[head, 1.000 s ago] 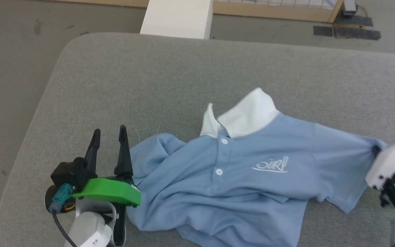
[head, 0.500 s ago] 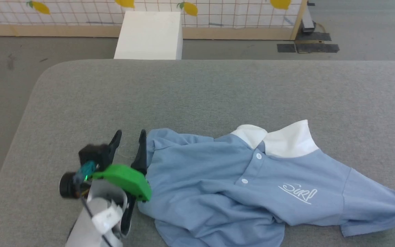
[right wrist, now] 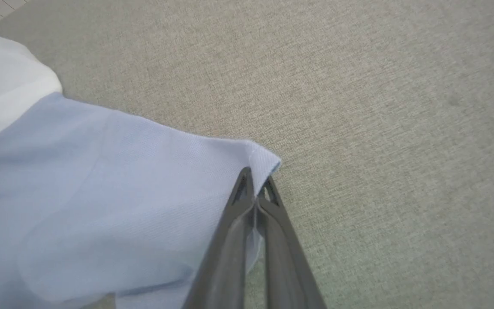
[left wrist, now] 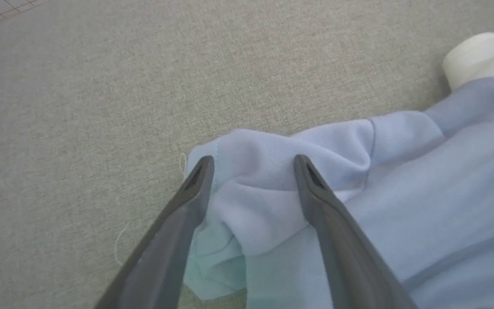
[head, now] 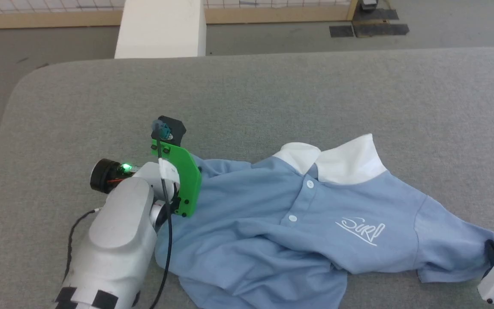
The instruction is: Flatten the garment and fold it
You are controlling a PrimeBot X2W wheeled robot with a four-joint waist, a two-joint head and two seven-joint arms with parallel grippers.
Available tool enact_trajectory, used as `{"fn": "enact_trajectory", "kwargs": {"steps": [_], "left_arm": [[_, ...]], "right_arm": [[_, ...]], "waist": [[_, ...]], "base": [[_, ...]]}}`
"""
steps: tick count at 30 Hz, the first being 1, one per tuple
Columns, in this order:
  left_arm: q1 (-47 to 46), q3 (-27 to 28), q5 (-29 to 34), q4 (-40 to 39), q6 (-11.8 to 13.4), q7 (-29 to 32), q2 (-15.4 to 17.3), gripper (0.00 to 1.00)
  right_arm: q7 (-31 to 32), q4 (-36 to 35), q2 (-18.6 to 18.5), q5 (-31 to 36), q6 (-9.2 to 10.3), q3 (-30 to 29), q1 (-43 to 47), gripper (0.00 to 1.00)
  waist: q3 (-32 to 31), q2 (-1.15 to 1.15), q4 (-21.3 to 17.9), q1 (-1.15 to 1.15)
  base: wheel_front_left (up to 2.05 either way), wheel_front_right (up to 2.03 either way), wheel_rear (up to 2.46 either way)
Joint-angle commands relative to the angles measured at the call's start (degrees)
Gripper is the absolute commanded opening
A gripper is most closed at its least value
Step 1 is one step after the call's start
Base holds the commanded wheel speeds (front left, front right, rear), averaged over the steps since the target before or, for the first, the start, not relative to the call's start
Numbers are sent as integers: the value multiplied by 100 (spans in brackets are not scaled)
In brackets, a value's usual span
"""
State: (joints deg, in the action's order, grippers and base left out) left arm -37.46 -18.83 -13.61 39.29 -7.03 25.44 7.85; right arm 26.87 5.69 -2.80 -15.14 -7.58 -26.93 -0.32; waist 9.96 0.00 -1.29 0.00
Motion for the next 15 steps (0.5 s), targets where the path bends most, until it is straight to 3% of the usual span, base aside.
{"fn": "enact_trajectory", "kwargs": {"steps": [1, 9, 10, 11, 13, 15], "left_arm": [[-169, -82, -7, 171, -16, 233, 99, 100], [-469, -398, -56, 897, -33, 1680, 163, 100], [-447, -403, -129, 959, -35, 1867, 144, 43], [-426, -414, -181, 993, -36, 2002, 135, 0], [-397, -498, -239, 919, -41, 2053, 160, 0], [-439, -466, -204, 611, -24, 1372, 256, 0]], "right_arm": [[-38, -18, -8, -40, 9, 28, -113, 0], [-54, 54, -8, -52, 9, 164, -168, 0], [-54, 67, -8, -57, 9, 190, -172, 0], [-57, 75, -8, -59, 9, 209, -175, 0], [-77, 80, -8, -78, 9, 256, -190, 0], [-153, 40, -8, -72, 9, 283, -233, 0]], "waist": [[172, 0, -156, 0], [298, 0, -330, 0], [293, 0, -347, 0], [292, 0, -358, 0], [289, 0, -371, 0], [291, 0, -358, 0]], "base": [[0, 0, 0], [0, 0, 0], [0, 0, 0], [0, 0, 0], [0, 0, 0], [0, 0, 0]]}}
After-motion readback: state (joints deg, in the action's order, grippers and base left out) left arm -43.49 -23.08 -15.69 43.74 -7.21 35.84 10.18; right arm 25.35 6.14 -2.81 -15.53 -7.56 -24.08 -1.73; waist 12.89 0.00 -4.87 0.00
